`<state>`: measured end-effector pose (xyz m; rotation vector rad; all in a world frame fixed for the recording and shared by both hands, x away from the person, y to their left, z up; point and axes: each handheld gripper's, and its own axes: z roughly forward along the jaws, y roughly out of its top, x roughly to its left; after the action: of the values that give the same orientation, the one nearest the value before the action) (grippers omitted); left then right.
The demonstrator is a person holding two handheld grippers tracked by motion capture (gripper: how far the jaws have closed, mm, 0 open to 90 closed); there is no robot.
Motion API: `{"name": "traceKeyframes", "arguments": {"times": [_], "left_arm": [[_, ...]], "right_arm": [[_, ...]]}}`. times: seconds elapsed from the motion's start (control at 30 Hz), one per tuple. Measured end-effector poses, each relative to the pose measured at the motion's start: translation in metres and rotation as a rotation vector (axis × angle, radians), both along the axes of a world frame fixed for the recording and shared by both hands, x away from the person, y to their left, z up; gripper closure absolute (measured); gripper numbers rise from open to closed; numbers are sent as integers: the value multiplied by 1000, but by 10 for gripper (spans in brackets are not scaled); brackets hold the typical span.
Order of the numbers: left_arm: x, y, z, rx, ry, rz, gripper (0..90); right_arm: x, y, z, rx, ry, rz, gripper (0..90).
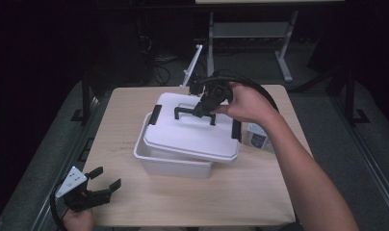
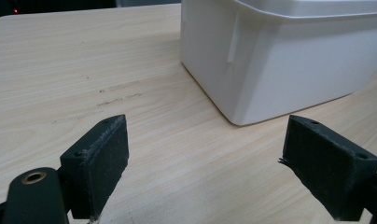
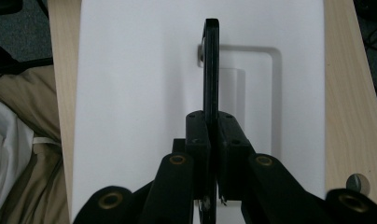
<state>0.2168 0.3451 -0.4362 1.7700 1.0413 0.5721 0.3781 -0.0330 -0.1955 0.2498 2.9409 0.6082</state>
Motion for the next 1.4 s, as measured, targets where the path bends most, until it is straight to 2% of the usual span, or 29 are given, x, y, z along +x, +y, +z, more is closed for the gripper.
{"name": "traceKeyframes", "arguments": {"times": [0.93, 1.4], "left_arm": [[-1, 1, 0, 5, -4, 6, 135], [-2, 2, 0, 0, -4, 7, 135]], "right_arm": [[-12, -43, 11, 1, -3, -56, 846], [-17, -67, 7, 4, 2, -79, 846]]}}
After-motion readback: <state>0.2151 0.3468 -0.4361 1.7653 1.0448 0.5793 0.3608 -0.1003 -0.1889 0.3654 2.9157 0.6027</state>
